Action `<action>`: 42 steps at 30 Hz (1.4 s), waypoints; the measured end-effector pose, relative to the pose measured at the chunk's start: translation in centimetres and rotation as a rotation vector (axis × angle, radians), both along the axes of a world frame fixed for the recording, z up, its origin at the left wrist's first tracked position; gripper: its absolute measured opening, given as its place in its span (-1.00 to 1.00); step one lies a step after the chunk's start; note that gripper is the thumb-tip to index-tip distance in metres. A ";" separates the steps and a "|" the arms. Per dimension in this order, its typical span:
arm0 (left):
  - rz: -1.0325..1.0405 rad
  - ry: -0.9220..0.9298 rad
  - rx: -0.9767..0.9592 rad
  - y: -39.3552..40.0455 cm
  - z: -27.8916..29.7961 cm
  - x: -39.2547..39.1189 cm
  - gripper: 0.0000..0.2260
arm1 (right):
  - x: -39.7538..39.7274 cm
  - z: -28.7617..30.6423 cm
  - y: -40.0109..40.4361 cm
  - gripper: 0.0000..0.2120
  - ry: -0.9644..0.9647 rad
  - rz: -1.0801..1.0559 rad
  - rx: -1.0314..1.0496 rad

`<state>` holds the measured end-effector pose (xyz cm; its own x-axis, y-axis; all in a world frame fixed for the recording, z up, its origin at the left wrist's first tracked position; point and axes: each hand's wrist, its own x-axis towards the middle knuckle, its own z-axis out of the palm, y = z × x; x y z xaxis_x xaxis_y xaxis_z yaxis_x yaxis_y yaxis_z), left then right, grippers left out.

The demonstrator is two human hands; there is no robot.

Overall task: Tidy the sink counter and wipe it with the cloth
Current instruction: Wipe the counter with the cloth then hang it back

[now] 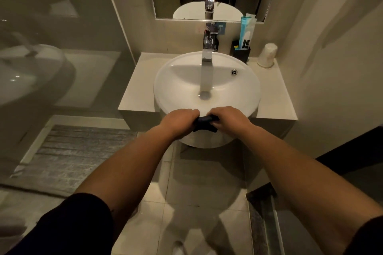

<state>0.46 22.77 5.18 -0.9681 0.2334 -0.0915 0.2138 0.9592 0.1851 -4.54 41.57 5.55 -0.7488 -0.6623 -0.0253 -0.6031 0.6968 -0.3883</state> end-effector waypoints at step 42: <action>0.429 0.187 0.393 -33.4 -4.3 -23.1 -0.64 | -27.0 -7.0 -23.2 -0.39 0.244 -0.133 0.408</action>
<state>-22.68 -10.59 0.90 -0.9746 -0.1991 0.1028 -0.1136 0.8346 0.5390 -31.49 18.37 -1.41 -0.8427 -0.5329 -0.0764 -0.5378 0.8399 0.0738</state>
